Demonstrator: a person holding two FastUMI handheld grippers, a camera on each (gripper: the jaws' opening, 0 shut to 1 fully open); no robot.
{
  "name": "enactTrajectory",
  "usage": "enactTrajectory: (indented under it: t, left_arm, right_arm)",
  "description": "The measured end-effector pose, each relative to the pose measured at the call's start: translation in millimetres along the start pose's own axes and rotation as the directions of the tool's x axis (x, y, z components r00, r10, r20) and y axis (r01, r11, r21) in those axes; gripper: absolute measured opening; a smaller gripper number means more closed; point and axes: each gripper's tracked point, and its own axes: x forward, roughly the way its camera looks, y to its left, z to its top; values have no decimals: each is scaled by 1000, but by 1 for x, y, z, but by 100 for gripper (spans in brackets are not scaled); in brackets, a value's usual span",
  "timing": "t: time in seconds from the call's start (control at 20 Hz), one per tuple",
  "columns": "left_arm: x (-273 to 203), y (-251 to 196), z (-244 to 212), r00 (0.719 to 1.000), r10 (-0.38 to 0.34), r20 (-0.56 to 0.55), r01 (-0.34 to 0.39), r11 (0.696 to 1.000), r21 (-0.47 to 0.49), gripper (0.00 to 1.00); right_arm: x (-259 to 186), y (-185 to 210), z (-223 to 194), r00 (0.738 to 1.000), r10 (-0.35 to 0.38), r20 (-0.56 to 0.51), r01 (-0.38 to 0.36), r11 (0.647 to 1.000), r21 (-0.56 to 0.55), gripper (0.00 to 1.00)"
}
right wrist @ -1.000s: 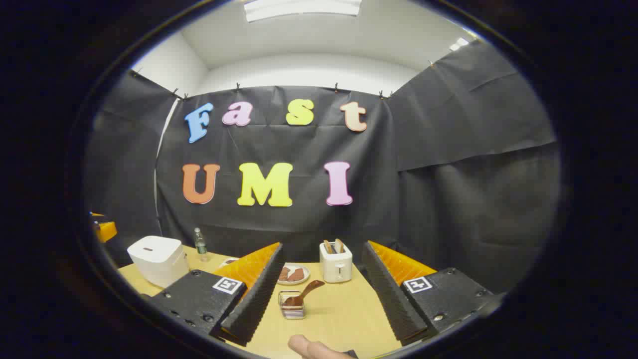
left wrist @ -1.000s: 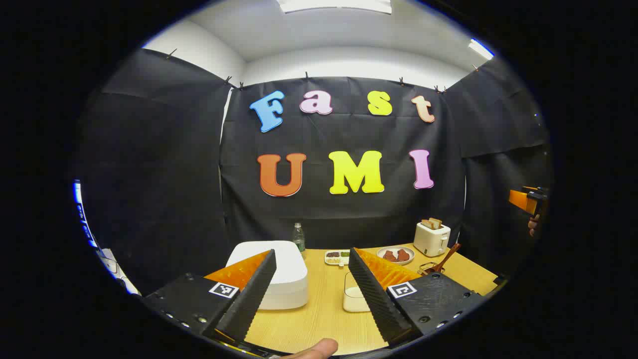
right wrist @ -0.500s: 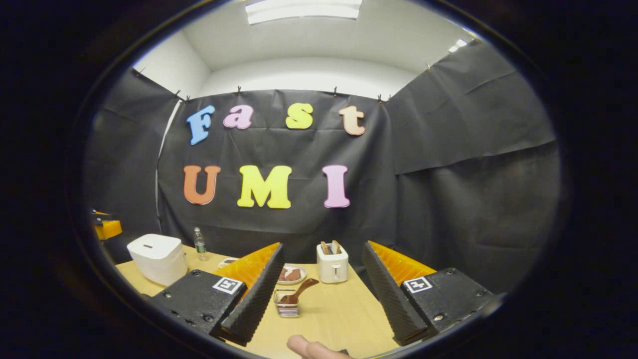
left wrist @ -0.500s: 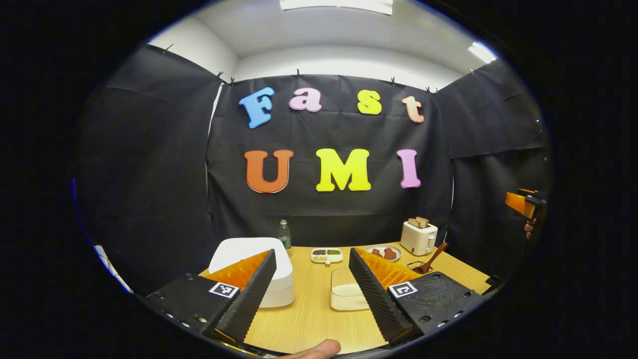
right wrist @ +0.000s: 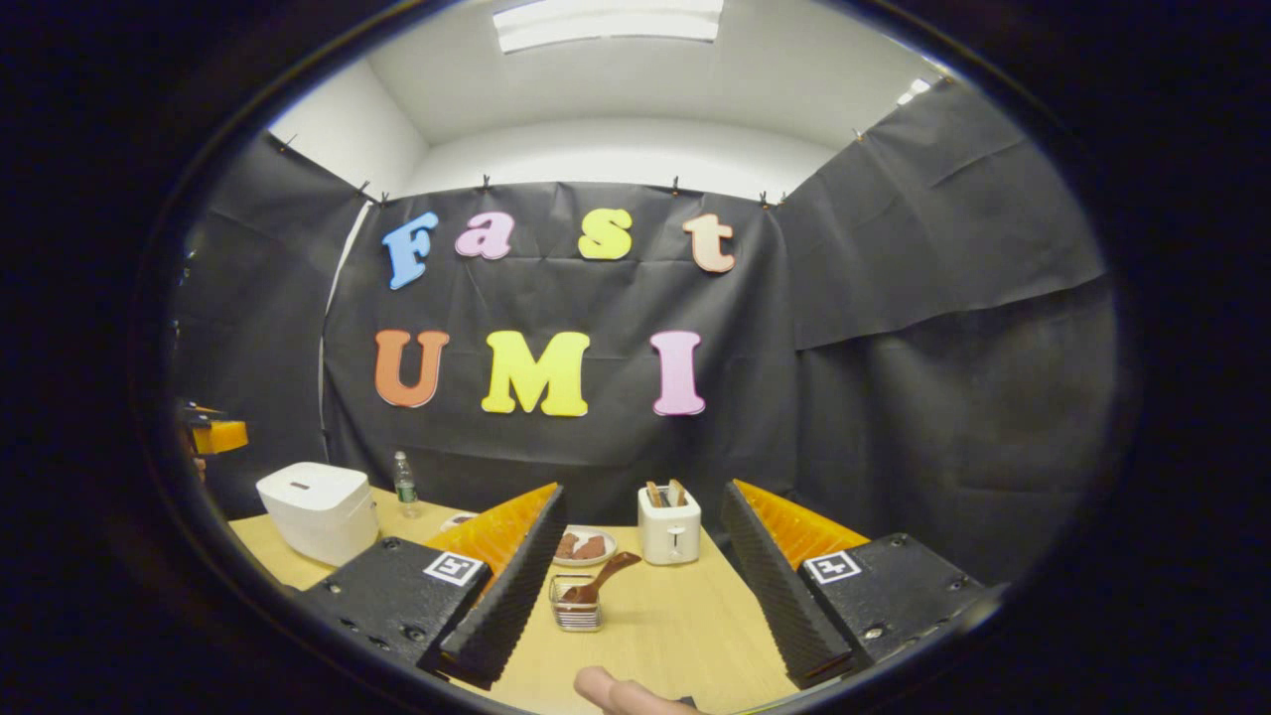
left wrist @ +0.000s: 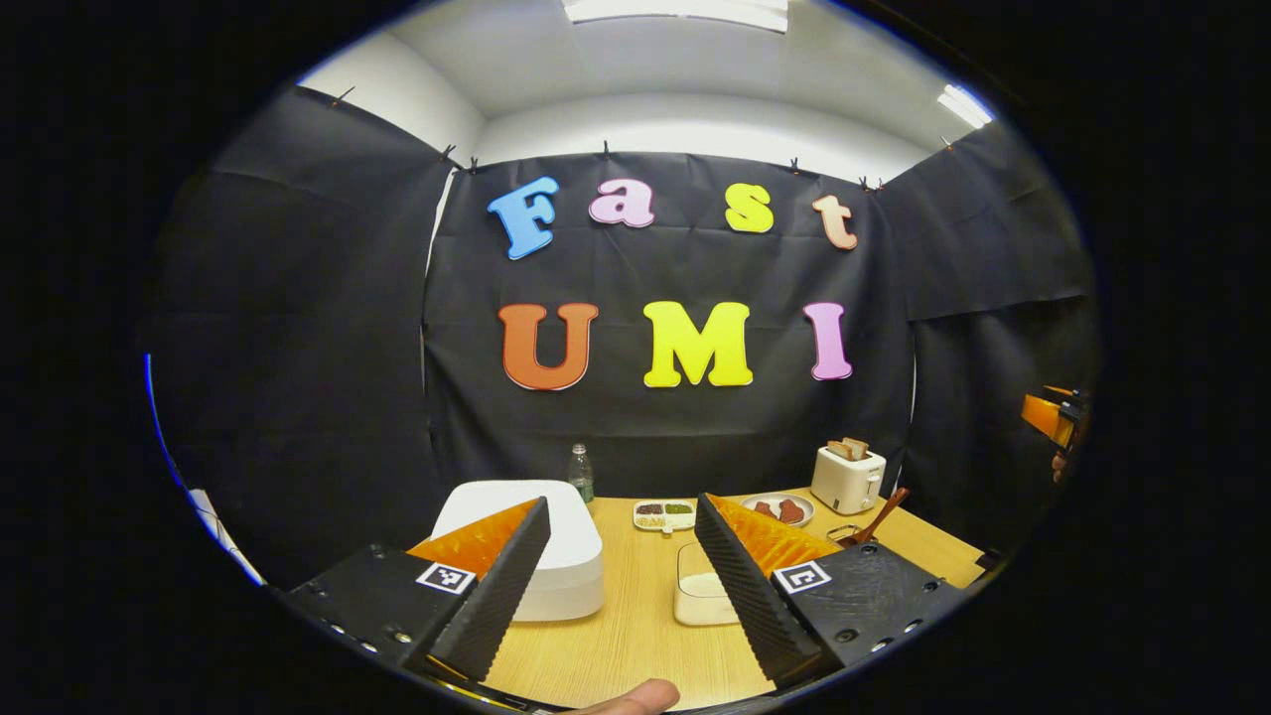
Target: Close the left gripper, press the button to open the rice cooker; take a wooden spoon from the chopstick holder with the right hand, scoop a spoonful of rice and pour it into the rice cooker, then put the wooden spoon back into the chopstick holder.
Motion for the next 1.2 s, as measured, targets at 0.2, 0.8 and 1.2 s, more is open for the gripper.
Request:
enactTrajectory:
  t: [0.2,0.8,1.2]
  left_arm:
    - [34,25,-25,994,59,-91,-59,998,-5,94]
    - [145,75,-98,926,116,-360,-131,991,-19,42]
    - [179,121,-135,864,190,-466,-215,977,-1,0]
  right_arm:
    - [1,-1,-7,1000,5,14,-5,1000,8,100]
    - [44,-21,-63,998,-3,-57,6,998,56,100]
    - [67,-30,-110,992,2,-123,5,998,59,100]
